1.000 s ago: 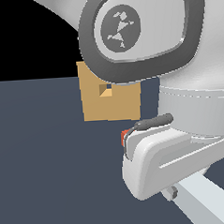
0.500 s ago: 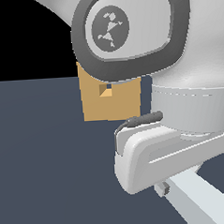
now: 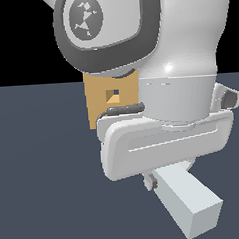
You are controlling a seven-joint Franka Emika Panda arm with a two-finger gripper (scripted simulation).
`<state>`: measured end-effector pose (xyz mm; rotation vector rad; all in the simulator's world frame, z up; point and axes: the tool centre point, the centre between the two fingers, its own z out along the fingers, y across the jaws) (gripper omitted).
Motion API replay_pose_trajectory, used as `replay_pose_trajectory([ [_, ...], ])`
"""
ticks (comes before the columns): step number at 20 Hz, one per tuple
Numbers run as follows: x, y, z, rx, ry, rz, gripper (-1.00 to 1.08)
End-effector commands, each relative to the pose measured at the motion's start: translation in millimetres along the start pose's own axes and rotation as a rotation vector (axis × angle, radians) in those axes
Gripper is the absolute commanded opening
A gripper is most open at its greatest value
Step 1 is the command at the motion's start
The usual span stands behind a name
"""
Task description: Insert the peg into the horizontal hole in a box.
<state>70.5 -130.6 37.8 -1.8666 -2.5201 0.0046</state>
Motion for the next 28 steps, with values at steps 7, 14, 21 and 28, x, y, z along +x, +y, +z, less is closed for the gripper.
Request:
replay_pose_trajectory([
  [7, 39, -24, -26, -0.005, -0.002, 0.103, -1.0],
  [14, 82, -46, -49, -0.006, -0.001, 0.21, -1.0],
  [21, 124, -60, -71, -0.006, -0.001, 0.307, -1.0],
  [28, 153, -66, -86, -0.006, -0.001, 0.372, -1.0],
])
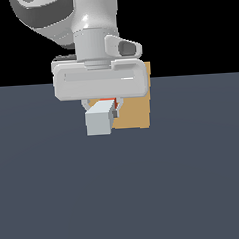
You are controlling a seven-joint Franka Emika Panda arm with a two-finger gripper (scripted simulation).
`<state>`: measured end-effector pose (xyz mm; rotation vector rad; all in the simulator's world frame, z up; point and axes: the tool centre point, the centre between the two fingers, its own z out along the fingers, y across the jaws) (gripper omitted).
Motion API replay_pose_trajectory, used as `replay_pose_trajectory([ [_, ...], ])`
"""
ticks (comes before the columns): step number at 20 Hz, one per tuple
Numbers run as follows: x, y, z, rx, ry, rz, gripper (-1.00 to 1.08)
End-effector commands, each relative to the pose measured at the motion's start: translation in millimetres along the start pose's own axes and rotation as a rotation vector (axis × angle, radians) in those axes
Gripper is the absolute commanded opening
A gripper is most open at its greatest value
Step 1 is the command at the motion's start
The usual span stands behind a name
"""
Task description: Insert the peg into the horizontal hole in a box.
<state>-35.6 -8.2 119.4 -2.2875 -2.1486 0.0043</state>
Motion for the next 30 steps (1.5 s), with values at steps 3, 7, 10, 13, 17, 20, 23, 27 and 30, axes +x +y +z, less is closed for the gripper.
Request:
replay_pose_trajectory([
  [3, 11, -5, -9, -0.004, 0.0, 0.03, -1.0],
  [7, 15, -7, -11, -0.004, 0.0, 0.04, -1.0],
  [10, 16, -7, -11, -0.004, 0.0, 0.041, -1.0],
  [13, 16, -8, -9, 0.0, -0.001, 0.04, -1.0],
  [17, 16, -5, -13, -0.008, 0.001, 0.041, -1.0],
  [20, 16, -6, -11, -0.003, 0.0, 0.041, -1.0],
  [23, 20, -6, -11, -0.003, 0.0, 0.041, -1.0],
  [27, 34, -6, -11, -0.004, 0.0, 0.041, -1.0],
  [30, 53, -6, -12, -0.004, 0.001, 0.041, -1.0],
])
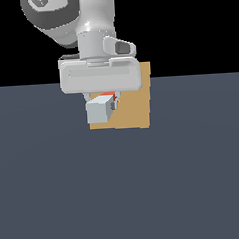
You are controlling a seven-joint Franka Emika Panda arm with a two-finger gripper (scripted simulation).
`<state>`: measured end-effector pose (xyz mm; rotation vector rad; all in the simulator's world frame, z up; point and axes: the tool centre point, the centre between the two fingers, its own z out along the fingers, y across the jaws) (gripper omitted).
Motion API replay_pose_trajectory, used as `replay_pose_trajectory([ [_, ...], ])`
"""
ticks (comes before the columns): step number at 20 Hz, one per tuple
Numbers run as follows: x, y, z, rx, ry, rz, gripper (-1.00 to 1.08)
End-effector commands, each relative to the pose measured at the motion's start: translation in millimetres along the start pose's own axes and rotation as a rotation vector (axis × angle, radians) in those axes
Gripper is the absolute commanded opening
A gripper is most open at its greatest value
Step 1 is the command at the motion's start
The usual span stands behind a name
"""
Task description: Insert the peg into the horizontal hole in a box.
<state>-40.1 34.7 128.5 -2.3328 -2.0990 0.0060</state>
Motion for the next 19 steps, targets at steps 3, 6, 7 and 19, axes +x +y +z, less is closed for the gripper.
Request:
replay_pose_trajectory([
  [3, 36, 0, -3, -0.006, 0.002, -0.001, -1.0],
  [6, 63, 0, -4, -0.007, 0.002, -0.001, -1.0],
  [7, 71, 1, -4, -0.007, 0.002, -0.001, -1.0],
  [19, 106, 3, -4, -0.009, 0.002, -0.001, -1.0],
])
